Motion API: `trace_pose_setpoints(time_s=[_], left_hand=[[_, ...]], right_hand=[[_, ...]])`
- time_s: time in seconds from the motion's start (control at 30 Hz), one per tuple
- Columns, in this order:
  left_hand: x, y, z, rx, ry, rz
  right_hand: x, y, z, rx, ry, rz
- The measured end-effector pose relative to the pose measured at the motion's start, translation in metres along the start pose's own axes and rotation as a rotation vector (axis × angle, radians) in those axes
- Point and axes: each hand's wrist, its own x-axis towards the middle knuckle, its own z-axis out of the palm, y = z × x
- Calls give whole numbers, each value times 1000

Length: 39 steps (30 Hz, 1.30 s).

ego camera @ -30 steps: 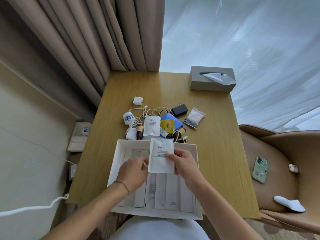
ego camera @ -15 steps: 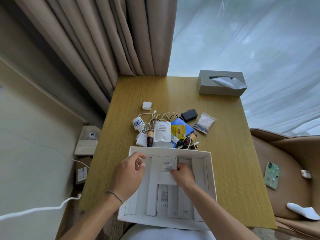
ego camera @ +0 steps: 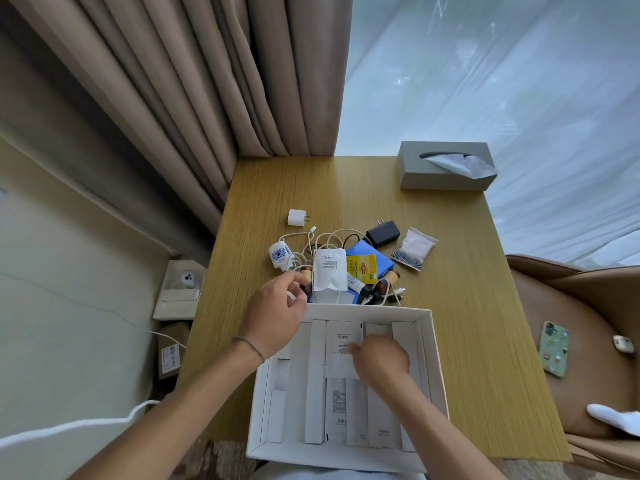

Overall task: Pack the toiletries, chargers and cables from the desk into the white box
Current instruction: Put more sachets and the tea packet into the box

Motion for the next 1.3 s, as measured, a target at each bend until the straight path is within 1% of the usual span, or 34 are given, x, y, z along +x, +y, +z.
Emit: trace_pose_setpoints(time_s=[0.1, 0.27, 0.33, 0.47, 0.63, 0.73, 0.87, 0.93, 1.07, 1.13, 1.2, 1.27, 1.3], left_hand=[[26, 4, 10, 49, -73, -2], [72, 5, 34, 178, -204, 44], [91, 3, 45, 232, -255, 67], [121, -1, 64, 398, -328, 124], [145, -7, 78, 603, -473, 189], [155, -9, 86, 667, -492, 225], [165, -8, 91, 784, -448, 320], [167, -8, 91, 740, -428, 308], [165, -10, 85, 582, -332, 303], [162, -11, 79, 502, -313, 273], [157, -12, 71, 373, -290, 208], [152, -11, 63, 203, -236, 141], [150, -9, 58, 141, -199, 137]], right_hand=[[-10, -4, -18, 24, 28, -32], [-33, -8, -59, 276, 35, -186], [-41, -6, -74, 370, 83, -210], [-46, 1, -95, 517, 176, -190], [-43, 11, -103, 609, 218, -131], [-40, 13, -101, 653, 240, -118], [-38, 12, -101, 682, 272, -110], [-36, 9, -103, 690, 277, -111], [-27, 2, -113, 690, 302, -108], [-19, 0, -120, 684, 307, -112], [-8, 1, -125, 681, 313, -115], [8, 5, -129, 693, 335, -101], [18, 9, -131, 714, 350, -73]])
